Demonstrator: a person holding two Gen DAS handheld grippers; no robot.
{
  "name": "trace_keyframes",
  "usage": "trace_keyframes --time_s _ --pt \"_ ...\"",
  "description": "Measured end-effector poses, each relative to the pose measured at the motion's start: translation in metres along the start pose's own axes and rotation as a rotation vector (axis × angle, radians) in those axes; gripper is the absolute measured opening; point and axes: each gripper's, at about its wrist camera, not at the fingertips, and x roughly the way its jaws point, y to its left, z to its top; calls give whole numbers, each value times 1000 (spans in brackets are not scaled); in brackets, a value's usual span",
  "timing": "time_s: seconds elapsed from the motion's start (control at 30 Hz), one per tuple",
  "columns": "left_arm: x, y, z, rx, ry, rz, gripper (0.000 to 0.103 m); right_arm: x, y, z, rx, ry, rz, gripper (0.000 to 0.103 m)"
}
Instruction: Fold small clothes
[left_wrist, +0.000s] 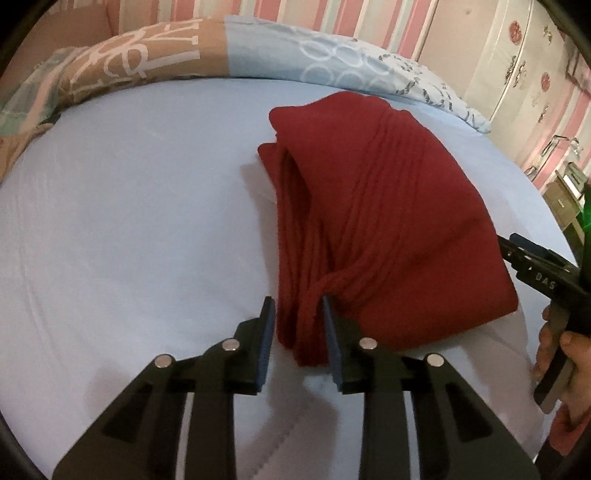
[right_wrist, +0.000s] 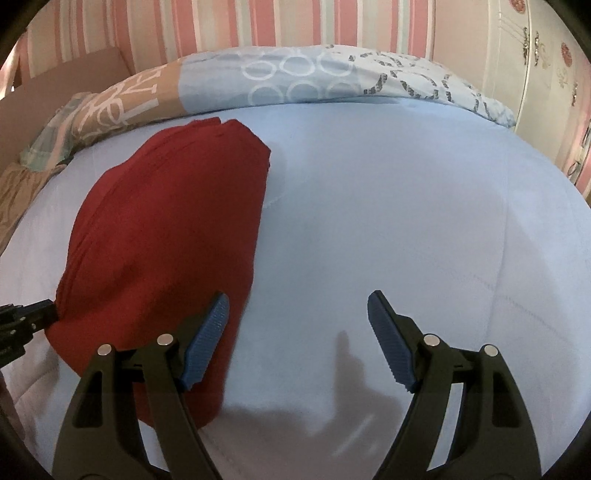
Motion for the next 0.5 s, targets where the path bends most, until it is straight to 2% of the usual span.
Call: trace_keyframes --time_s 0.03,0.1,0.13,0.2,0.27,0.37,0.5 --pt "-2 -2 1 9 1 20 36 0 -1 1 -1 2 -1 79" --pt "-10 -5 4 31 -8 65 55 0 -2 2 -4 -1 0 81" --pt "-16 -5 5 38 -19 80 61 -1 -3 3 -6 -4 2 81" --pt "-28 -6 10 49 -45 97 81 -2 -6 7 -3 -14 12 84" --pt "-36 -7 20 50 -76 115 86 -3 -5 13 -2 -23 17 85" --pt "-31 -9 34 39 -84 98 88 -2 0 20 -21 -30 29 87" --pt "5 -14 46 48 -9 66 89 0 10 25 -46 -31 37 89"
